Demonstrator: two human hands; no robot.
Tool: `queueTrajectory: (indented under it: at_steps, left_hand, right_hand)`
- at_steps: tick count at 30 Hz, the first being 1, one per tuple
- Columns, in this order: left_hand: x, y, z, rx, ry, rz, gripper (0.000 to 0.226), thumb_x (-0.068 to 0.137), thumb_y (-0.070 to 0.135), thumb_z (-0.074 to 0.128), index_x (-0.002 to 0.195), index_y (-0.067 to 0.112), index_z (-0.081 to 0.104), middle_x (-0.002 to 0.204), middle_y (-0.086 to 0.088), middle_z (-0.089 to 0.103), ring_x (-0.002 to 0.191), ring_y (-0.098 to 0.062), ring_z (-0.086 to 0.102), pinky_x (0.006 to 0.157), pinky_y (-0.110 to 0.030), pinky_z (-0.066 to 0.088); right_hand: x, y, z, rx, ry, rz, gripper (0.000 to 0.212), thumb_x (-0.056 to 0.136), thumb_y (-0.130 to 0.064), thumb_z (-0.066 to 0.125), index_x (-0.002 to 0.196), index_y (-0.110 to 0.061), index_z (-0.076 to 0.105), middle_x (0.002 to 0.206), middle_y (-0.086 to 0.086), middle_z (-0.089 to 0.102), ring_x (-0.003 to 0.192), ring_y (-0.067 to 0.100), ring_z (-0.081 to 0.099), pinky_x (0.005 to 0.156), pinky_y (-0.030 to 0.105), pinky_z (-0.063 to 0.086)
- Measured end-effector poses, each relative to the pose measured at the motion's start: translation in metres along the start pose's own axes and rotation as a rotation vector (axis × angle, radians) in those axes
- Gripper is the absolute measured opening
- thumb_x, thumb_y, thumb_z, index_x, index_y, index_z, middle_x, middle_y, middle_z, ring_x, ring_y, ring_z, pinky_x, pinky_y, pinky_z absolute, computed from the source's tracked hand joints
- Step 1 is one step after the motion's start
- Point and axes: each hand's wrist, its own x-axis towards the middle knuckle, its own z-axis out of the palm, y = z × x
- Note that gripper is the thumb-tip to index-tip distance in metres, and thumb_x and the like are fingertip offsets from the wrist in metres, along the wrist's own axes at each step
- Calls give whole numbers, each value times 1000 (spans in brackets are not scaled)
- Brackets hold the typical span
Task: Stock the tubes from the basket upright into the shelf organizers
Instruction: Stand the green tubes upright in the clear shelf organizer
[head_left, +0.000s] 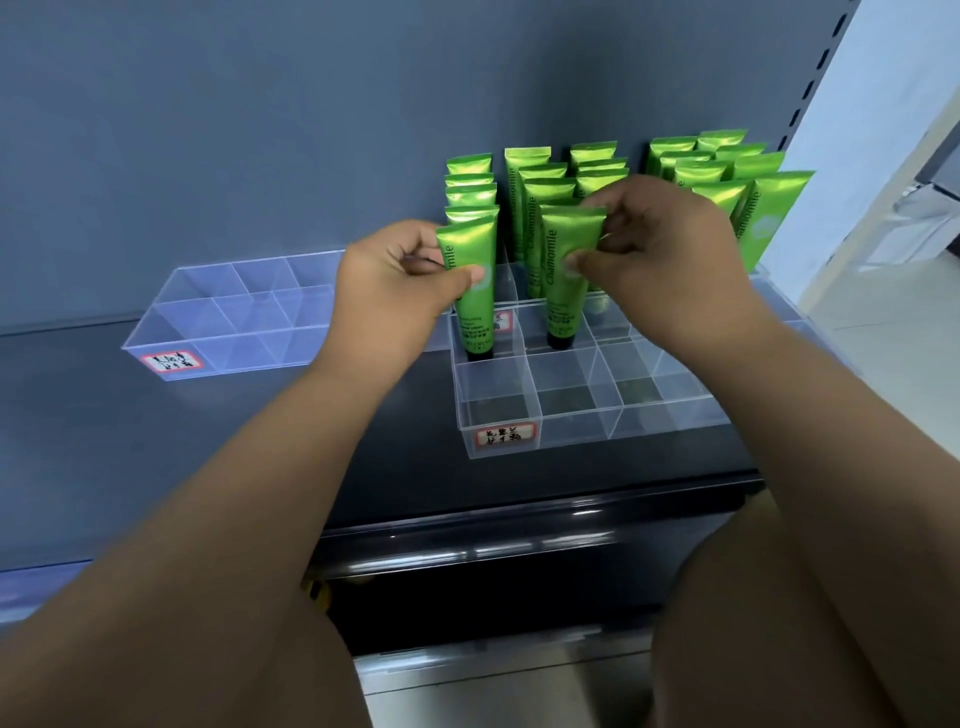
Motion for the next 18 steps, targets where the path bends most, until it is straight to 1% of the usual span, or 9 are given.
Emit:
queueTrajectory:
  at_steps: [1, 3, 6, 9, 11, 15, 18]
  left_hand:
    - [0, 0, -1, 7, -5, -5, 38, 79, 3, 85, 67, 23, 55, 62, 8, 49, 61, -7, 45, 62, -15, 46]
    - [1, -1, -2, 34, -16, -11, 38, 79, 4, 85, 66, 21, 53, 63, 5, 47, 61, -9, 45, 62, -13, 46]
    - [2, -4, -2, 50, -26, -11, 38, 78, 7, 86, 66, 17, 52, 65, 2, 48, 61, -11, 47, 61, -14, 45]
    - [2, -6, -1, 67, -25, -15, 41, 77, 8, 87, 64, 22, 51, 64, 5, 48, 61, -8, 48, 62, -15, 45]
    - [3, -7, 0, 72, -25, -8, 41, 77, 9, 87, 64, 21, 50, 63, 6, 48, 61, -9, 48, 62, -16, 46]
    - [2, -7, 0, 50, -28, -8, 41, 78, 7, 86, 65, 20, 49, 62, 7, 47, 61, -10, 48, 62, -17, 46]
    - [3, -7, 0, 63, -42, -17, 40, 79, 6, 85, 68, 19, 49, 65, 4, 47, 60, -10, 47, 61, -15, 45]
  right_hand:
    - [0, 0, 0, -2, 1, -3, 36, 78, -14, 86, 107, -24, 69, 77, -8, 60, 75, 11, 64, 67, 9, 46]
    - [0, 1, 2, 4, 4, -8, 36, 77, -10, 85, 105, -25, 67, 79, -1, 62, 73, 14, 63, 66, 7, 47]
    - [0, 3, 5, -23, 0, -17, 35, 77, -8, 85, 102, -24, 68, 78, 1, 63, 74, 13, 64, 65, 6, 46]
    - [0, 3, 9, -57, -1, -32, 35, 76, -10, 86, 105, -22, 70, 83, 3, 67, 74, 12, 65, 69, 15, 51]
    - [1, 3, 11, -67, 1, -34, 36, 76, -11, 85, 107, -22, 71, 85, 5, 67, 74, 12, 65, 71, 18, 52]
    - [1, 2, 10, -81, 1, -35, 36, 77, -10, 84, 108, -22, 70, 85, 4, 65, 75, 12, 62, 67, 11, 47]
    - [1, 2, 8, -95, 15, -22, 39, 77, -6, 81, 111, -23, 70, 81, -4, 59, 73, 10, 59, 64, 5, 42]
